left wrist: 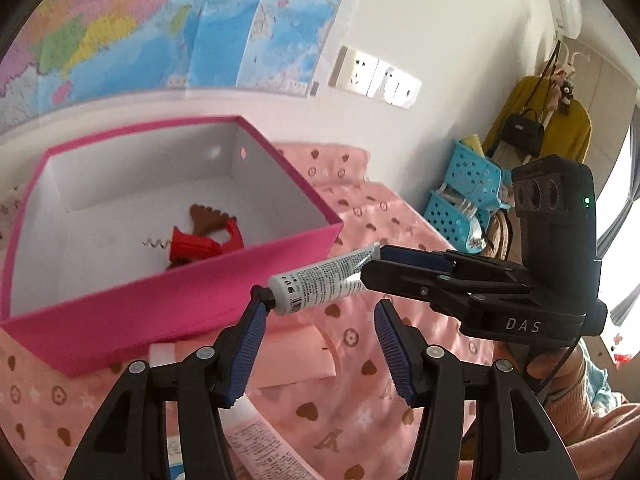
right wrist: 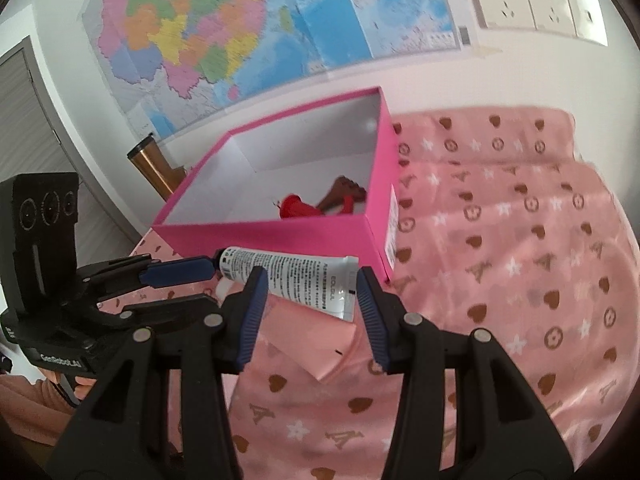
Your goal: Organize rigid objects
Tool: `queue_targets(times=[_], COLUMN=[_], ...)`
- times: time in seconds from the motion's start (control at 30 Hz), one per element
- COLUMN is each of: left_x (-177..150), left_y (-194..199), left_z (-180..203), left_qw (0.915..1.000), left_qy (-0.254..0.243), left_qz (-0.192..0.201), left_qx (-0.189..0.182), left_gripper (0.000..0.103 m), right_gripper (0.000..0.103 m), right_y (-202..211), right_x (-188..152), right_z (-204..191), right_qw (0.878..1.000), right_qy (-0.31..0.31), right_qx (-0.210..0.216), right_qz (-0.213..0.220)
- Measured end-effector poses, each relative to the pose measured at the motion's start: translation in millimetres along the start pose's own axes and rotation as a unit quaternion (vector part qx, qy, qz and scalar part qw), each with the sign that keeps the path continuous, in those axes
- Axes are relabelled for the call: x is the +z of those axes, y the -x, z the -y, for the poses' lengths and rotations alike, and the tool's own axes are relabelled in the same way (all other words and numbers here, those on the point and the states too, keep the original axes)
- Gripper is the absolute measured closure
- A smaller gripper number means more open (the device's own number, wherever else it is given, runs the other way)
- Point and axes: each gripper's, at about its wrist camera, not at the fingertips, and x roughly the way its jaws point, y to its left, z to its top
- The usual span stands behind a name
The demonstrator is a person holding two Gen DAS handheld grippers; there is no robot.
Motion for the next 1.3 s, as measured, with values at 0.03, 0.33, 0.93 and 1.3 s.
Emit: queue_targets(times=[0.03, 0.33, 0.93, 1.3], left_x=[1, 19, 44, 40], left_y=[2, 19, 4, -10], left_z=[0, -4, -29, -41], left_qw=[1.0, 0.999, 0.9992, 0.9989], left_qy=[-0.002, -0.004, 0.008, 0.019], left_qz=[0.004, 0.04, 0.032, 0.017], left_qx=[0.003, 0.016, 0.024, 0.04], left_gripper=[0.046, 0.046, 0.047, 0.052], right_gripper=[0.054, 0.054, 0.054, 0.059], right_y=[0, 1, -30, -48], right_x=[3, 33, 67, 65], right_z=[-3, -15, -12, -16], right_qw=[1.0, 0.999, 0.999, 0.999], right_qy=[0.005, 0.03, 0.047, 0.051], right_qx=[0.0, 0.007, 0.007, 0.008], right_qz=[0.003, 0.027, 0.015, -0.005])
